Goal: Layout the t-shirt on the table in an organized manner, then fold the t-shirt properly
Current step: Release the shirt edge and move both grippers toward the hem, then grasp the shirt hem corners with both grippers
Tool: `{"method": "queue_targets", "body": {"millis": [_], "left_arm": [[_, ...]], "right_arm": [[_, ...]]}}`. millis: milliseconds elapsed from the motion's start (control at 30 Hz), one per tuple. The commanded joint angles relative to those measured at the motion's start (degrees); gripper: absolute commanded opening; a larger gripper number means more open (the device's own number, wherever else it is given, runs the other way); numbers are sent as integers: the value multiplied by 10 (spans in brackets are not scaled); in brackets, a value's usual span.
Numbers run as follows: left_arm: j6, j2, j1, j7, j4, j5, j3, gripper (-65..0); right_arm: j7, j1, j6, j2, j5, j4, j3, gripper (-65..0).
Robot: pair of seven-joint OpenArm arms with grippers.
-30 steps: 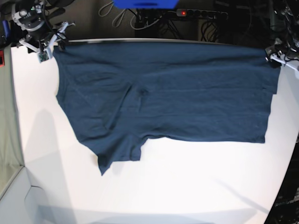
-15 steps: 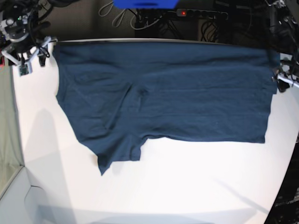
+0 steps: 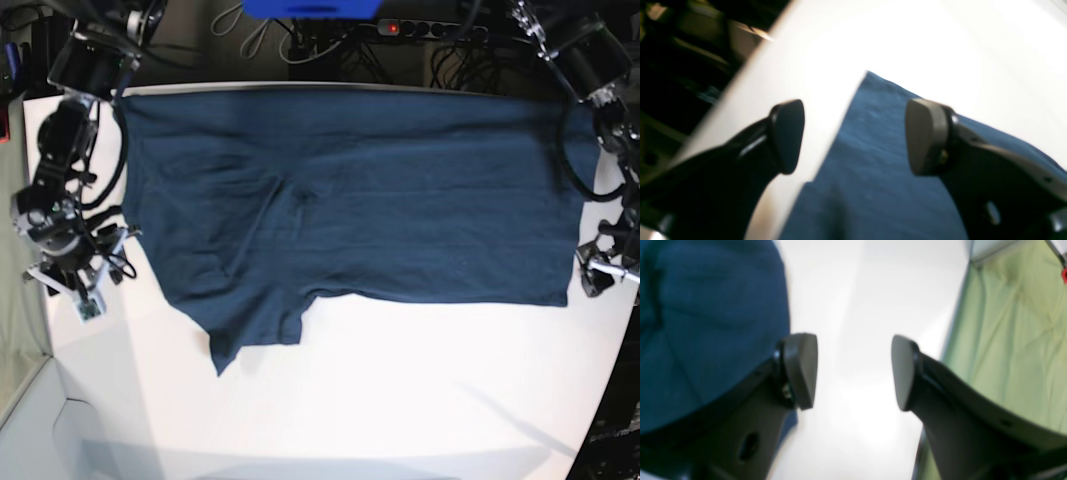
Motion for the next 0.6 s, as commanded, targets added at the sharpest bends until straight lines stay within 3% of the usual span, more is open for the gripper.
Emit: {"method": "queue_targets", "body": {"millis": [0,100,300,567], "left_arm": [[3,-16,-21,-32,-9,10,4,-193],[1,-13,-40,-104,-71,50,41,-193],[3,-13,-59,-262,-182,131,130,-192],[1,-17,-99,-286,-259,141,134,-192]], "right_arm": [[9,29,-1,4,-4,-16,-16,-296],[14,82,-1,4,-12,-102,-48,-296],[86,185,-1,3,-15,-302,-52,-297],[164,217,-1,4,-14,-414,-52,-295]]}}
